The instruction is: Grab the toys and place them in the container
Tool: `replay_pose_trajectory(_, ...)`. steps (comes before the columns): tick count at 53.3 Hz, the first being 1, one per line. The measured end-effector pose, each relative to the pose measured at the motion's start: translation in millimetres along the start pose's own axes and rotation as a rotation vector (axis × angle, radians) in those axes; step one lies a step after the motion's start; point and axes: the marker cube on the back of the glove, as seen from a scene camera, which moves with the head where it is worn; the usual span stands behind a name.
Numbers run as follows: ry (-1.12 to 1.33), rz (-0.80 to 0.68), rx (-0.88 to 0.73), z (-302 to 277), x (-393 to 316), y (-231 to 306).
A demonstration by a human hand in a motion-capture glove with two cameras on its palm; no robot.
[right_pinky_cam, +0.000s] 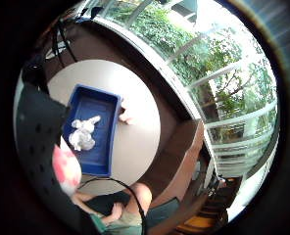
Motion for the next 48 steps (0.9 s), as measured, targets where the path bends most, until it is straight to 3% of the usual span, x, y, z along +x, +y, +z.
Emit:
replay_pose_trajectory(9, -0.032, 0.057, -0.253, 54, 4, -4)
replay_pose_trajectory(21, -0.16, 0.042, -0.374, 53, 21, -16)
replay_pose_trajectory(39, -0.092, 0.072, -0.227, 27, 62, -42)
replay_pose_trajectory(48, -0.072, 0.158, -0.259, 62, 122, -63)
